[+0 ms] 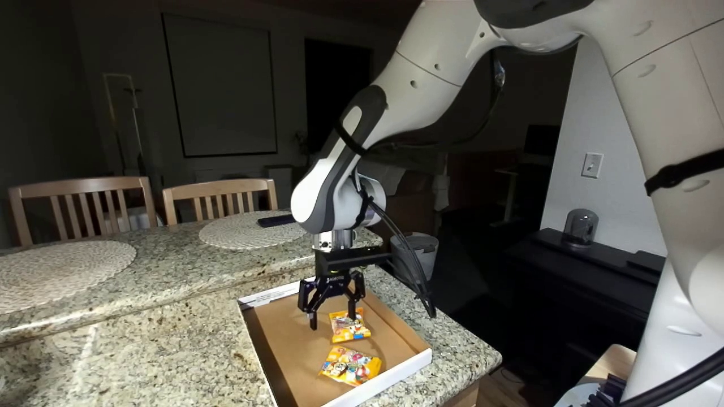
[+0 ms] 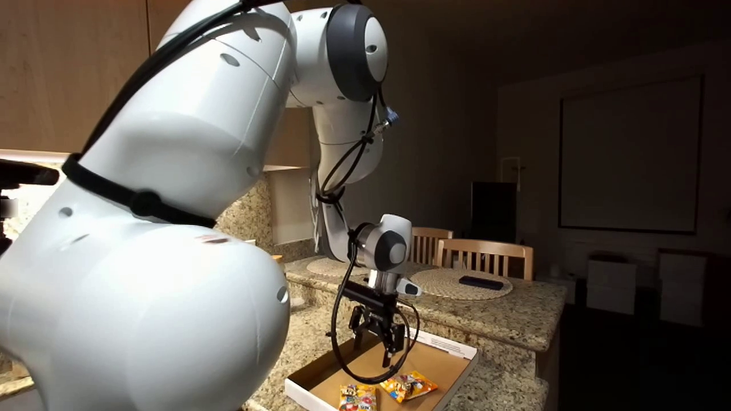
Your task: Remove the two orange sachets from the box and place them on the countertop
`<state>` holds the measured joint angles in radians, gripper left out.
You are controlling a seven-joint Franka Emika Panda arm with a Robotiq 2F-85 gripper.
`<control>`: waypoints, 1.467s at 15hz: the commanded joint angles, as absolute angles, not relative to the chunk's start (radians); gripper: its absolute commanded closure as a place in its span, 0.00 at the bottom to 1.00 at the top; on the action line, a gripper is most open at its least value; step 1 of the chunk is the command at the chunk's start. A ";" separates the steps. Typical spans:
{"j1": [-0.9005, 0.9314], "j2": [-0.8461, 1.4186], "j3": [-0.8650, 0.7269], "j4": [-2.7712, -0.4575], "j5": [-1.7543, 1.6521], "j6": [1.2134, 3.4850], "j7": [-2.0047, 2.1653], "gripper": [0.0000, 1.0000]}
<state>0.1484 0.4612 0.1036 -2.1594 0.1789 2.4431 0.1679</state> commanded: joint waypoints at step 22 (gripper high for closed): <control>0.192 0.705 -0.006 -1.975 0.155 2.478 0.355 0.26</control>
